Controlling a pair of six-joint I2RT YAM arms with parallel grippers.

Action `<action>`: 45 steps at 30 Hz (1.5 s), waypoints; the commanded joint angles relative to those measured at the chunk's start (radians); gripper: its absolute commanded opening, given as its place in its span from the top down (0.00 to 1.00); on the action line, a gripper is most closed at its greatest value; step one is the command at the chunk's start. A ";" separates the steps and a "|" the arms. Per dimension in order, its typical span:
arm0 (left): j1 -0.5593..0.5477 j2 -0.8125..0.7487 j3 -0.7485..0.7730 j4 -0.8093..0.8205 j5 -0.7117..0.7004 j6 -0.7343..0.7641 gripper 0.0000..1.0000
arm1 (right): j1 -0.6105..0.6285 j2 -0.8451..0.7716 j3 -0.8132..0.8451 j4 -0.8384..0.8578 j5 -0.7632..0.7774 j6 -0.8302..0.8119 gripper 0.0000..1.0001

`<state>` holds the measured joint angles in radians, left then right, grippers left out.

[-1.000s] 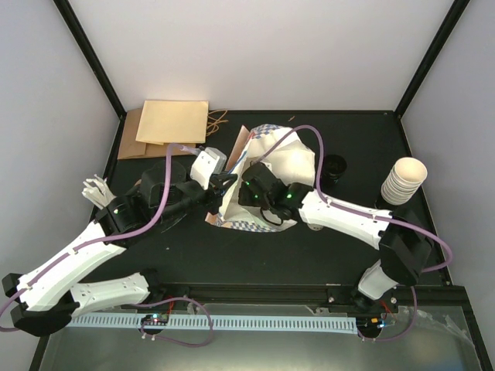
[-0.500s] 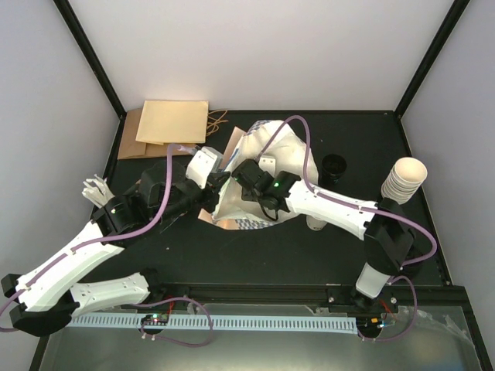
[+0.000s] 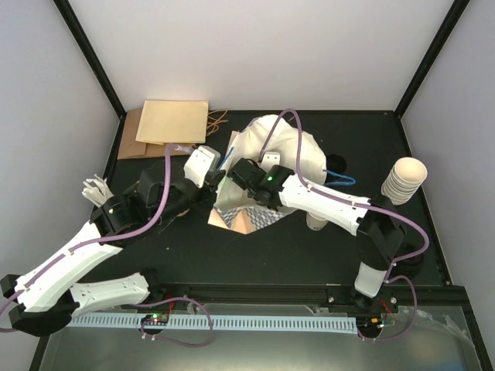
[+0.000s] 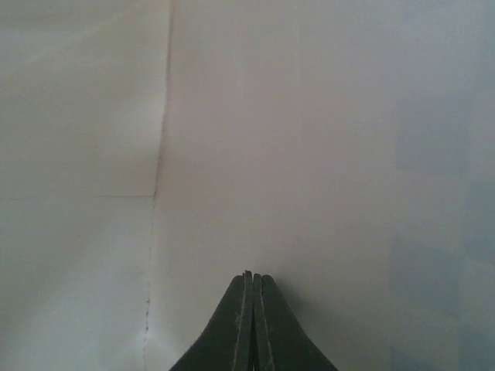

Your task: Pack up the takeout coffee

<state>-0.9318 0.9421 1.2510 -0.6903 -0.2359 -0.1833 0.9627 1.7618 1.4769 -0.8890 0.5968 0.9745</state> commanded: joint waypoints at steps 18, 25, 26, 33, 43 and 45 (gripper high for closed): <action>-0.007 -0.016 0.128 -0.055 -0.067 0.044 0.98 | -0.005 0.110 0.076 -0.156 0.162 -0.050 0.99; -0.007 0.001 0.172 -0.087 -0.065 0.053 0.98 | -0.005 0.138 0.094 -0.167 0.178 -0.078 0.99; -0.007 0.002 0.175 -0.089 -0.064 0.053 0.99 | -0.006 0.141 0.095 -0.169 0.183 -0.083 0.99; -0.007 0.019 0.156 -0.086 -0.053 0.038 0.98 | -0.006 0.106 0.063 -0.051 0.082 -0.224 0.99; -0.006 0.047 0.137 -0.108 -0.055 -0.021 0.97 | -0.015 -0.013 -0.054 0.169 -0.148 -0.344 0.99; -0.005 0.048 0.128 -0.111 -0.060 -0.039 0.96 | -0.015 -0.027 -0.072 0.198 -0.170 -0.358 0.99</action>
<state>-0.9318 0.9909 1.3739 -0.8070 -0.2863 -0.1814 0.9550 1.7779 1.4322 -0.7887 0.5037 0.6662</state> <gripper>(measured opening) 0.044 0.013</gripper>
